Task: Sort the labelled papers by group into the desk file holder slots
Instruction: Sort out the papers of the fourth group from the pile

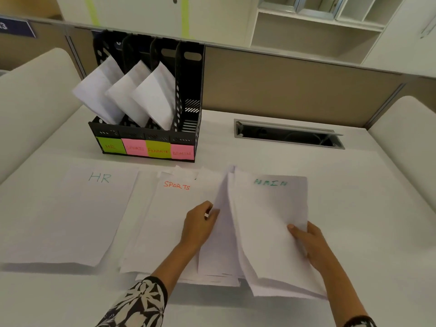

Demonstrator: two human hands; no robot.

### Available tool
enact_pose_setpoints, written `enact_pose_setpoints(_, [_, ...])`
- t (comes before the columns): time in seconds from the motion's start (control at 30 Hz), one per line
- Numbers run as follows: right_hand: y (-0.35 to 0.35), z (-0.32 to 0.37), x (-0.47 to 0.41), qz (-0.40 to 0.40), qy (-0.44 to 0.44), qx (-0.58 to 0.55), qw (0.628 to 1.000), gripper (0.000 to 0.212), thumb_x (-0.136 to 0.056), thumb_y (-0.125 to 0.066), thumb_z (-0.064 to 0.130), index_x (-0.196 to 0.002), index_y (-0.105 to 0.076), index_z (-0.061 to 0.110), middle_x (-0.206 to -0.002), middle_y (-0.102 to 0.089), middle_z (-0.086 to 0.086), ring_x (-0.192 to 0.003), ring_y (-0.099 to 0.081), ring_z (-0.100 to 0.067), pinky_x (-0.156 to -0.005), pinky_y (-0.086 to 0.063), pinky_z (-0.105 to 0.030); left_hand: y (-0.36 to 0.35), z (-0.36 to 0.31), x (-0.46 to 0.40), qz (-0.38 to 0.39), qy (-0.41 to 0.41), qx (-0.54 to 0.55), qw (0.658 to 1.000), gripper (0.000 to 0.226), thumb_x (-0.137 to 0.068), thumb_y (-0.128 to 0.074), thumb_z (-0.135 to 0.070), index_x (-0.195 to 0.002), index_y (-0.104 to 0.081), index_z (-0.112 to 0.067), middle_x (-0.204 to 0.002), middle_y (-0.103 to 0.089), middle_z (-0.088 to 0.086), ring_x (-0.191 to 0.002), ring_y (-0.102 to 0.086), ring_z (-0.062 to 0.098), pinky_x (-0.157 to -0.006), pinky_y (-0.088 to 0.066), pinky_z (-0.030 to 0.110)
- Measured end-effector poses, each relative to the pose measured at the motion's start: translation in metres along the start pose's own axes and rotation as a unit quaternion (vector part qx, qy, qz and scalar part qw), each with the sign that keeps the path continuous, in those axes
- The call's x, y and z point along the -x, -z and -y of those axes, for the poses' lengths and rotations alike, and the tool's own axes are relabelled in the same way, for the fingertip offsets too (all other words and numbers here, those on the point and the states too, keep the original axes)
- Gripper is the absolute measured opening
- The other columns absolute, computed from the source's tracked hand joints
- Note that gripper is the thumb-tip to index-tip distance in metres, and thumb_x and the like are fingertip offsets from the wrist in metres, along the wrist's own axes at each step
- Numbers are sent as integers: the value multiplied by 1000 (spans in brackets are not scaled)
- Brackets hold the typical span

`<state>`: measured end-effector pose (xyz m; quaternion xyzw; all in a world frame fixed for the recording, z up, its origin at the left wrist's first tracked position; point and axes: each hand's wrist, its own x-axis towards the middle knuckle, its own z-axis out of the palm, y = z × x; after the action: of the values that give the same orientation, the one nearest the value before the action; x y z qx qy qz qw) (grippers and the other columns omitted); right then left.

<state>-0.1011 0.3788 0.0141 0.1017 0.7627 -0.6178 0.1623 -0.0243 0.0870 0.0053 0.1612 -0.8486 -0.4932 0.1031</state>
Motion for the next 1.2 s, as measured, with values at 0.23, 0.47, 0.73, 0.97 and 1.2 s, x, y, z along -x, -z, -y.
enact_pose_setpoints(0.23, [-26, -7, -3, 71, -8, 5, 997, 23, -89, -61, 17, -111, -61, 23, -102, -73, 1, -94, -68, -22, -76, -55, -34, -3, 14, 1, 64, 4, -7, 998, 27, -94, -54, -22, -74, -39, -12, -58, -43, -1, -52, -32, 10, -52, -29, 22])
enact_pose_setpoints(0.47, [17, -9, -20, -53, -23, 43, 997, 38, -93, -54, 13, -130, -50, 8, -119, -60, -14, -103, -57, -35, -92, -46, -47, 14, 27, -7, 32, 52, -19, 998, 19, -92, -58, -23, -92, -53, -5, -77, -62, 11, -66, -55, 22, -58, -42, 19])
enact_pose_setpoints(0.73, [9, -3, -24, -58, -23, 50, 997, 37, -92, -56, 13, -129, -52, 8, -115, -60, -12, -99, -55, -31, -86, -43, -41, 7, 15, -6, 116, 63, -17, 991, 29, -93, -55, -33, -112, -51, -11, -95, -61, 1, -82, -59, 14, -74, -47, 22])
enact_pose_setpoints(0.97, [-29, 2, -20, 10, -28, 6, 1000, 28, -90, -60, 14, -117, -57, 16, -102, -67, -1, -95, -61, -25, -83, -47, -38, 0, 2, -3, 201, 96, 27, 974, 60, -91, -54, -41, -142, -33, -16, -122, -57, 1, -106, -58, 16, -90, -46, 24])
enact_pose_setpoints(1.2, [-44, -1, -16, 47, -41, 13, 998, 24, -91, -58, 17, -115, -57, 18, -103, -68, -5, -94, -64, -28, -68, -53, -36, 51, 23, -16, -103, 146, -262, 948, 57, -86, -62, -34, -136, -39, -16, -137, -38, 12, -121, -38, 33, -92, -40, 45])
